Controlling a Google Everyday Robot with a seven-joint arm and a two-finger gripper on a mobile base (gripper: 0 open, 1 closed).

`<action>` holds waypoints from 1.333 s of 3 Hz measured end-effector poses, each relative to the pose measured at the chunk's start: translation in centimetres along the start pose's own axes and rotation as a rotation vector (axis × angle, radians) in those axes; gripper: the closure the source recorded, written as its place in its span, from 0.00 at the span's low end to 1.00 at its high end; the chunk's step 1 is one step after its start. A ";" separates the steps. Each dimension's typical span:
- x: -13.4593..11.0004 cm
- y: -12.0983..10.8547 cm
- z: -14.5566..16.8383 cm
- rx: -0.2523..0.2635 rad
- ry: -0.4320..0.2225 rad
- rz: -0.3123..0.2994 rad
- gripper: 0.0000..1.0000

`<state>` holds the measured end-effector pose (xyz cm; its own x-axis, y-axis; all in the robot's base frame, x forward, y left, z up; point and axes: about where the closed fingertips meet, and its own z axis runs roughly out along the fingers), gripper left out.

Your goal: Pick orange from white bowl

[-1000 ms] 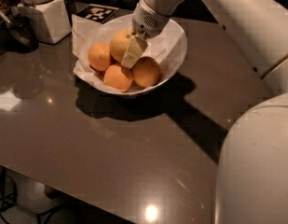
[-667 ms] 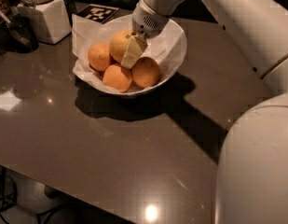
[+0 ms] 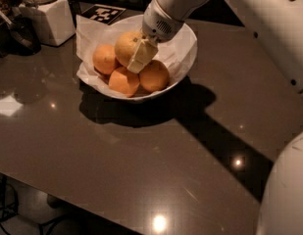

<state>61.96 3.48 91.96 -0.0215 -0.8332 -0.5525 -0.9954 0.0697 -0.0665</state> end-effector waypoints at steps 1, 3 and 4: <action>0.2 0.6 -0.3 0.007 -0.033 -0.003 1.00; -0.3 5.0 -3.6 -0.018 -0.078 0.050 1.00; -0.3 5.0 -3.6 -0.018 -0.078 0.050 1.00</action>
Offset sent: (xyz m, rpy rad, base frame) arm -0.0261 -0.0091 0.0132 0.0916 -0.0083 0.0331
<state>56.67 2.16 94.77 -0.0644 -0.7834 -0.6181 -0.9947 0.0998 -0.0229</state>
